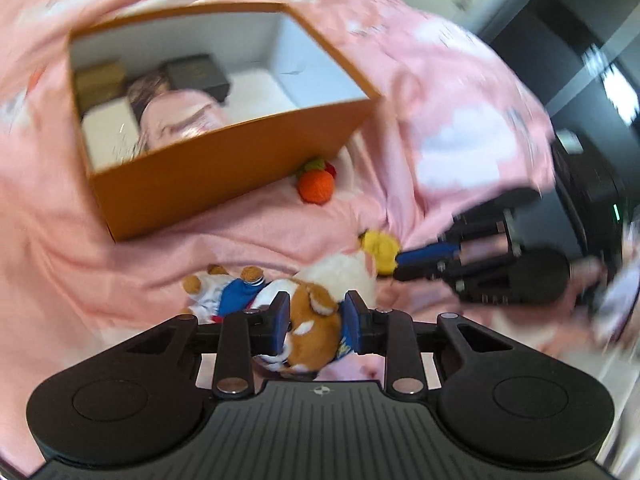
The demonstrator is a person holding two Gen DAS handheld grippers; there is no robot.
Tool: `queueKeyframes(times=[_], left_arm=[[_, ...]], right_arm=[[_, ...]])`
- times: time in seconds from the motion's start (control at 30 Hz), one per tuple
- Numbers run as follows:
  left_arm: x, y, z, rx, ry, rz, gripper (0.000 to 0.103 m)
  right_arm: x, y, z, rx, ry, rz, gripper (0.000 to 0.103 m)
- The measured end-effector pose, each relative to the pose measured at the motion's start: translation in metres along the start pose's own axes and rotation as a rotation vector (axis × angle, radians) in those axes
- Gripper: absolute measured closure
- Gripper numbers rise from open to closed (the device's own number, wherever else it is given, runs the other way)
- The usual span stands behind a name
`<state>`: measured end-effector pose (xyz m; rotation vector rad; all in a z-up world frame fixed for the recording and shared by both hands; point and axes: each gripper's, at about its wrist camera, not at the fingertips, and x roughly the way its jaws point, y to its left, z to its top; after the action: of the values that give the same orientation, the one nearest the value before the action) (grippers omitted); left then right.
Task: Organize objects
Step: 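Lift both plushes and carry them toward the orange box with both tools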
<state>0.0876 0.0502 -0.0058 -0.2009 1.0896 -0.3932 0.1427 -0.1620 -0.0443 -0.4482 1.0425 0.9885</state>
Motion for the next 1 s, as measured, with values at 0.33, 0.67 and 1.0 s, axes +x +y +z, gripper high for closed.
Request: queueKeyframes(times=[0.33,0.67,1.0], left_arm=[[0.013,-0.029,-0.029,0.607,0.159,0.182,0.046],[0.054,-0.043,-0.060,1.218,0.176,0.326,0.032],[0.088,-0.044,-0.067,1.378,0.249,0.279,0.034]], right_arm=[[0.021,0.014,0.003,-0.215,0.099,0.034,0.080],[0.024,0.020,0.015,-0.488,0.157,0.038,0.064],[0.048,0.044,0.017,-0.816,0.212,0.080,0.045]])
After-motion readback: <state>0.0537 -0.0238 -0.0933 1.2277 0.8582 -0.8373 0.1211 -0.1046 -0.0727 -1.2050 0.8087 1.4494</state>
